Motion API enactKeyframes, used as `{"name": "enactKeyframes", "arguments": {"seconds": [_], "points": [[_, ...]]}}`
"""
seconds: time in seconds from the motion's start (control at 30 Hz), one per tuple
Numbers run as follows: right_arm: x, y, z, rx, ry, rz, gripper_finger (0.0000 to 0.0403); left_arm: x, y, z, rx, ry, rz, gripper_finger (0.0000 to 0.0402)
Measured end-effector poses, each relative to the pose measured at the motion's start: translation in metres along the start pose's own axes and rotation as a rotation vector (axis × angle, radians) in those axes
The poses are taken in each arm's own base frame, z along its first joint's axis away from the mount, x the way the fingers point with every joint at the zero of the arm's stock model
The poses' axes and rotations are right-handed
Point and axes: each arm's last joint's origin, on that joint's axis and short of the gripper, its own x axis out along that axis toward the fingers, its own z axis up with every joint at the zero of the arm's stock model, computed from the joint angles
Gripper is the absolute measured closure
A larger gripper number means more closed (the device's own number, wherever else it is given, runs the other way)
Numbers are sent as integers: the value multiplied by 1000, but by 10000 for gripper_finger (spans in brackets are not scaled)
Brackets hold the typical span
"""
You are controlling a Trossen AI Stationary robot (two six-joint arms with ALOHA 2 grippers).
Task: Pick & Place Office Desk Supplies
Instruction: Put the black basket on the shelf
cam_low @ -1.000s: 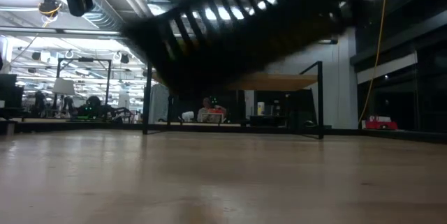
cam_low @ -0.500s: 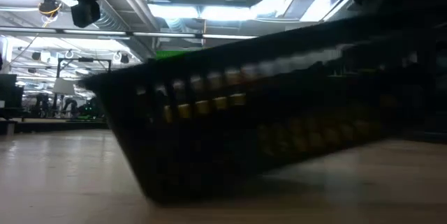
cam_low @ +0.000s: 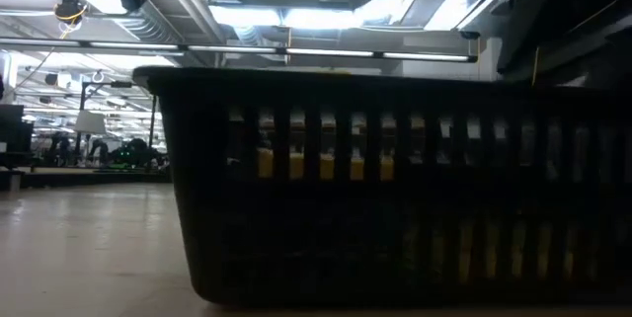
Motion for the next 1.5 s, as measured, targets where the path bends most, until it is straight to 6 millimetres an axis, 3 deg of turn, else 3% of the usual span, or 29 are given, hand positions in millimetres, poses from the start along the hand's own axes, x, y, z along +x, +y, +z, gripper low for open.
{"name": "enactKeyframes", "arguments": {"seconds": [0.2,0.37,0.57,0.7,0.87,1.0,1.1,1.23,1.5], "points": [[-5,2,0,-34,1,19,170,-17,-2,12,-17,-85,-65,320],[-21,9,12,-179,38,-15,158,-32,-3,21,0,-147,-117,320],[-35,23,50,-486,148,-108,174,-40,-2,24,25,-171,-131,320],[-32,55,81,-756,232,-43,186,-40,1,21,41,-145,-109,320],[-21,93,117,-1064,207,-27,193,-39,5,15,38,-85,-62,320],[2,100,136,-1201,275,-90,193,-39,6,13,38,-68,-45,320],[25,96,136,-1252,384,-85,193,-39,7,13,46,-71,-34,320],[47,91,120,-1300,520,-67,193,-39,8,13,47,-83,-6,320],[60,94,85,-1368,557,-18,193,-39,8,13,54,-90,7,320]]}}
